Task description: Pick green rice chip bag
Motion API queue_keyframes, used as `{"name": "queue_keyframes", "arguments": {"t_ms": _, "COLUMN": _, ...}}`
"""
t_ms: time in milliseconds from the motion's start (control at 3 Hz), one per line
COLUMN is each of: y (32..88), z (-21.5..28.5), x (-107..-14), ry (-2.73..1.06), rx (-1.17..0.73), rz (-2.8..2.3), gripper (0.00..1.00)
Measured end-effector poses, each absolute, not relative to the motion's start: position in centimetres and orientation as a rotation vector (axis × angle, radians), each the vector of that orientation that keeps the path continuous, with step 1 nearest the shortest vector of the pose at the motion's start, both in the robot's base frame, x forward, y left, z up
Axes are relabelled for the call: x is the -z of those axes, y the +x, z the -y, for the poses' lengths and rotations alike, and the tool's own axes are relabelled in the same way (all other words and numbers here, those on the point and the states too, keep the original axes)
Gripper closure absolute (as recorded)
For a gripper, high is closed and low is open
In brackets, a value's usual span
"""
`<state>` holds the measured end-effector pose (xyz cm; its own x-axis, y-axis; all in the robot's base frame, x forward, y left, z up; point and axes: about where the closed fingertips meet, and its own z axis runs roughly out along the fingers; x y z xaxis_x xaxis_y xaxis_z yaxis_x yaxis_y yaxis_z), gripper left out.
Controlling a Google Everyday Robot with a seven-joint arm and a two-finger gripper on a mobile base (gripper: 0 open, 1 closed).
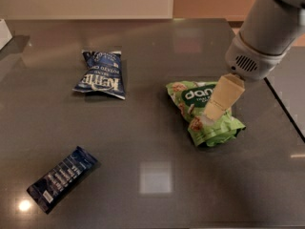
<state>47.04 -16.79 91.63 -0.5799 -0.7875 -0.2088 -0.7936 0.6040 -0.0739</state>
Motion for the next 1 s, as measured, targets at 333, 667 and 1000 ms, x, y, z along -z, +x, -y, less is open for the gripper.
{"name": "queue_keyframes", "arguments": {"t_ms": 333, "y": 47.4, "z": 15.8, "x": -89.8, "ry": -1.157, "rx": -0.049, "rz": -2.724, "gripper": 0.0}}
{"name": "queue_keyframes", "arguments": {"t_ms": 667, "y": 47.6, "z": 15.5, "x": -87.6, "ry": -1.055, "rx": -0.045, "rz": -2.799, "gripper": 0.0}}
{"name": "queue_keyframes", "arguments": {"t_ms": 1000, "y": 47.8, "z": 15.6, "x": -85.7, "ry": -0.993, "rx": -0.027, "rz": -2.854, "gripper": 0.0}}
